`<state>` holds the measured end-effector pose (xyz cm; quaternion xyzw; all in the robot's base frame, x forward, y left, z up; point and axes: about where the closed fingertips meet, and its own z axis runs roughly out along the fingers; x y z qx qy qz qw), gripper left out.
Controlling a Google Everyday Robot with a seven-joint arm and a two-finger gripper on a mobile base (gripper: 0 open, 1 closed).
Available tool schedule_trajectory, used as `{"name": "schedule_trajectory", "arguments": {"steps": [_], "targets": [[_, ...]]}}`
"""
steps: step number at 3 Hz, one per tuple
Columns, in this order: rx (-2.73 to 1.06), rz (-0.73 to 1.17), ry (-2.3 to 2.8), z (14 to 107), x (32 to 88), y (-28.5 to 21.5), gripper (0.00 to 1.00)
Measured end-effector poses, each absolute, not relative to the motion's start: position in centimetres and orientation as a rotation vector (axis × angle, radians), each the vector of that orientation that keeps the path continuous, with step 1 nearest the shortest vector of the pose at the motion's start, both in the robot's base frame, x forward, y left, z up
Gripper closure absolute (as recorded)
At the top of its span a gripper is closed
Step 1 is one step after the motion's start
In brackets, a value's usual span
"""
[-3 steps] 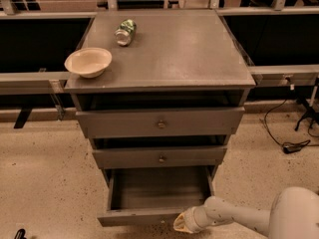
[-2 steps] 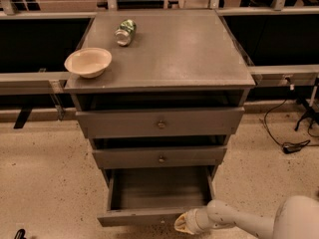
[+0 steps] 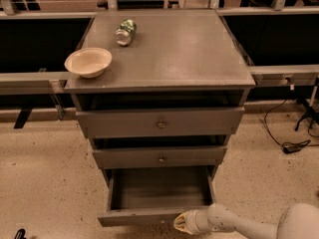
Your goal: Close bottom drawer
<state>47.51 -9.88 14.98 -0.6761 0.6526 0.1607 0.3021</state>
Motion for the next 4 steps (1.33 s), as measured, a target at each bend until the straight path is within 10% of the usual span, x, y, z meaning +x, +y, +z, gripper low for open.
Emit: {"name": "schedule_trajectory", "arguments": {"steps": [4], "targets": [[-1.755,0.416,1.746,14.56,47.77,-10.07,0.11]]}}
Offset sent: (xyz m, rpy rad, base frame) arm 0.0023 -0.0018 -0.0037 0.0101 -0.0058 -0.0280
